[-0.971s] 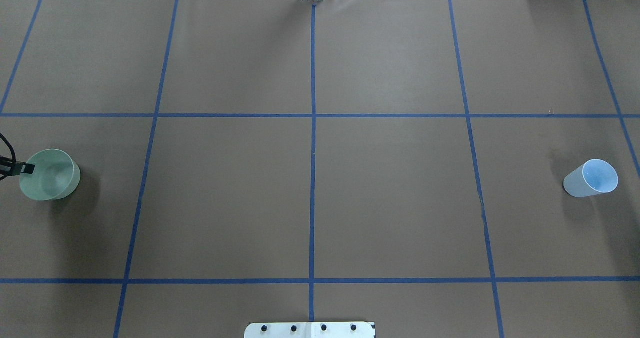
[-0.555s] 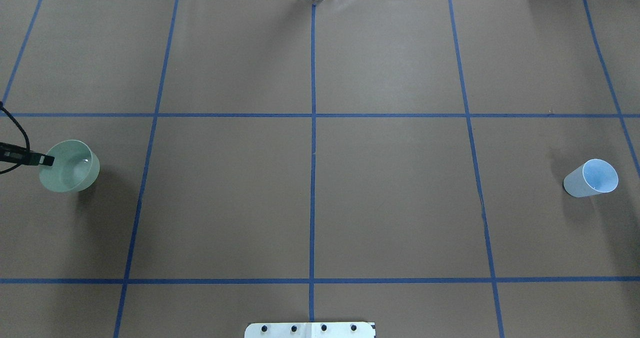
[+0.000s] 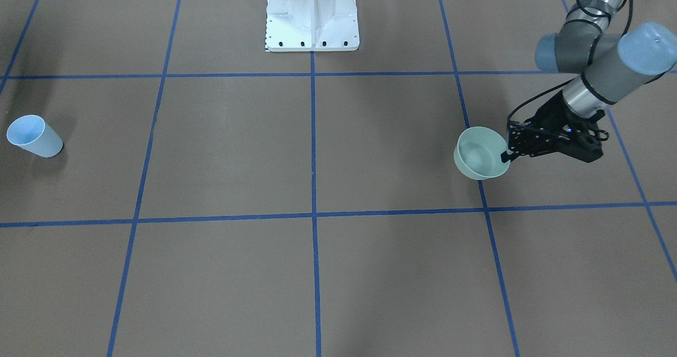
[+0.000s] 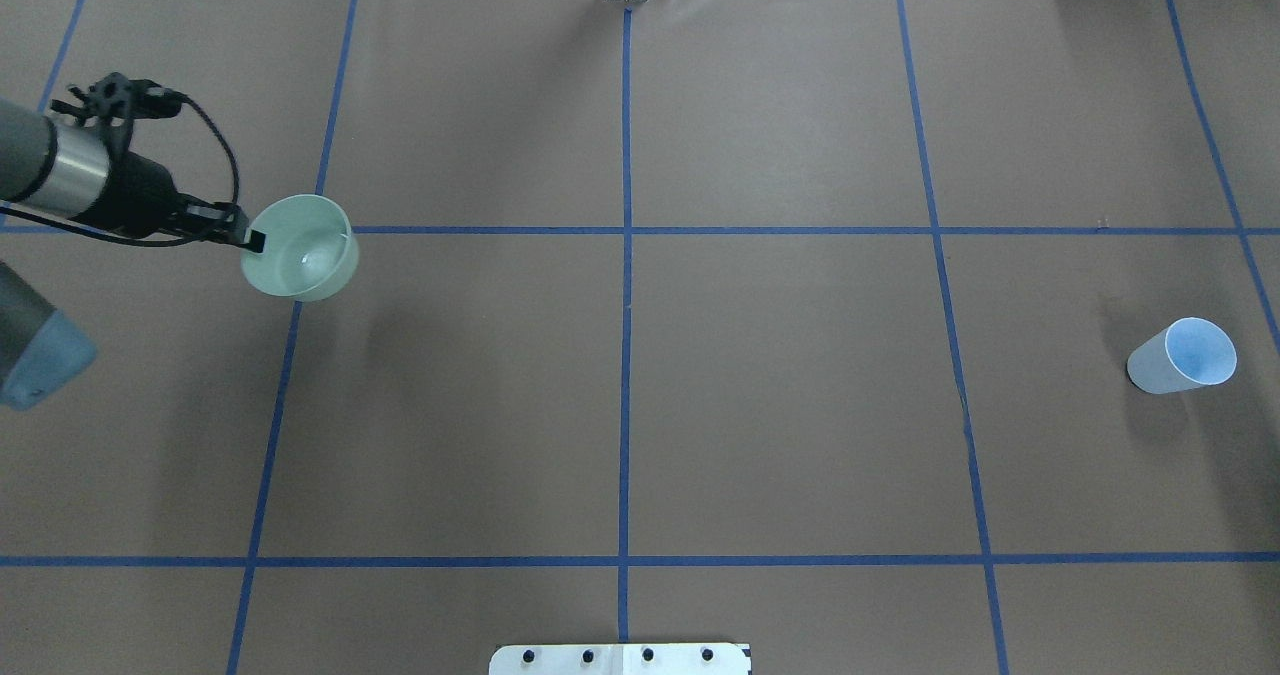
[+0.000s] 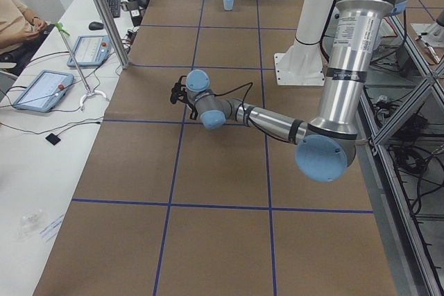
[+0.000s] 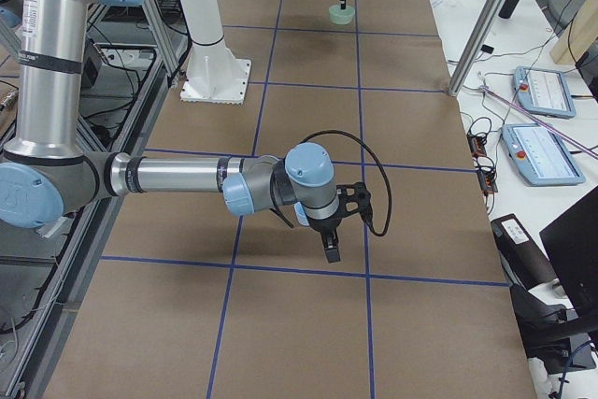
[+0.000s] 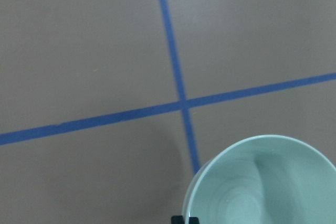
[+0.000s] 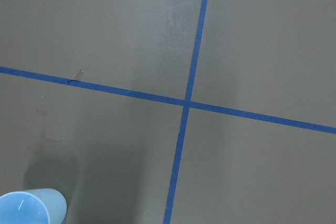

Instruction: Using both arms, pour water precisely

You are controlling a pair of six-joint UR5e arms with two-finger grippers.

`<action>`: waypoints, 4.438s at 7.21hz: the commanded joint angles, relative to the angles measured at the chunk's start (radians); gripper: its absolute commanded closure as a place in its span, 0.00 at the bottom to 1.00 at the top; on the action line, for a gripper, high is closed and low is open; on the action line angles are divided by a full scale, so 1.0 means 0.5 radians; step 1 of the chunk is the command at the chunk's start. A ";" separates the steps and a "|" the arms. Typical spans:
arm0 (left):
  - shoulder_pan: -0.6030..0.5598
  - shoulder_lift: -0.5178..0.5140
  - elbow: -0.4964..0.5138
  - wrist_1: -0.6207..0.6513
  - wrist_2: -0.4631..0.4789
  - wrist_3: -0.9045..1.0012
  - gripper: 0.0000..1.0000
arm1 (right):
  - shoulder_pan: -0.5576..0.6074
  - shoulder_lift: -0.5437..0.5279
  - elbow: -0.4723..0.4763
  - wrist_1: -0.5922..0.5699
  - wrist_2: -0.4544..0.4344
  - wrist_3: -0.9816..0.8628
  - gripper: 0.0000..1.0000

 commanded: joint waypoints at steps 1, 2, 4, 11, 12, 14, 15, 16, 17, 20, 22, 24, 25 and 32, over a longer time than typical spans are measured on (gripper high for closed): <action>0.345 -0.415 0.007 0.339 0.312 -0.317 1.00 | 0.000 -0.001 -0.016 0.000 0.003 0.013 0.00; 0.462 -0.608 0.010 0.590 0.402 -0.397 1.00 | 0.000 0.002 -0.028 0.000 0.003 0.013 0.00; 0.686 -0.937 0.144 0.856 0.629 -0.526 1.00 | 0.000 0.002 -0.031 0.000 0.003 0.013 0.00; 0.746 -1.074 0.366 0.715 0.728 -0.484 0.00 | 0.000 0.008 -0.031 0.000 0.012 0.019 0.00; 0.648 -1.074 0.308 0.761 0.679 -0.481 0.00 | 0.000 0.017 -0.028 0.003 0.012 0.019 0.00; 0.442 -0.967 -0.039 1.170 0.480 -0.204 0.00 | 0.000 0.026 0.030 0.003 0.027 0.184 0.00; 0.384 -0.754 -0.352 1.352 0.476 0.035 0.00 | -0.009 0.026 0.121 -0.006 0.033 0.328 0.00; 0.289 -0.493 -0.601 1.441 0.467 0.277 0.00 | -0.064 0.026 0.213 -0.009 0.058 0.511 0.00; 0.151 -0.278 -0.716 1.445 0.446 0.523 0.00 | -0.134 0.026 0.308 -0.009 0.061 0.705 0.00; -0.388 0.097 -0.705 1.442 0.142 1.354 0.00 | -0.453 -0.053 0.701 -0.013 -0.015 1.396 0.00; -0.772 0.257 -0.598 1.448 0.139 1.910 0.00 | -0.677 -0.090 0.906 -0.013 -0.156 1.775 0.00; -0.908 0.322 -0.508 1.430 0.139 2.080 0.00 | -0.929 -0.163 1.027 -0.010 -0.505 2.089 0.00; -0.945 0.362 -0.511 1.418 0.136 2.081 0.00 | -1.005 -0.224 1.076 -0.006 -0.662 2.187 0.00; -1.065 0.516 -0.475 1.403 0.148 2.078 0.00 | -2.287 -0.538 1.037 -0.174 -2.345 3.564 0.00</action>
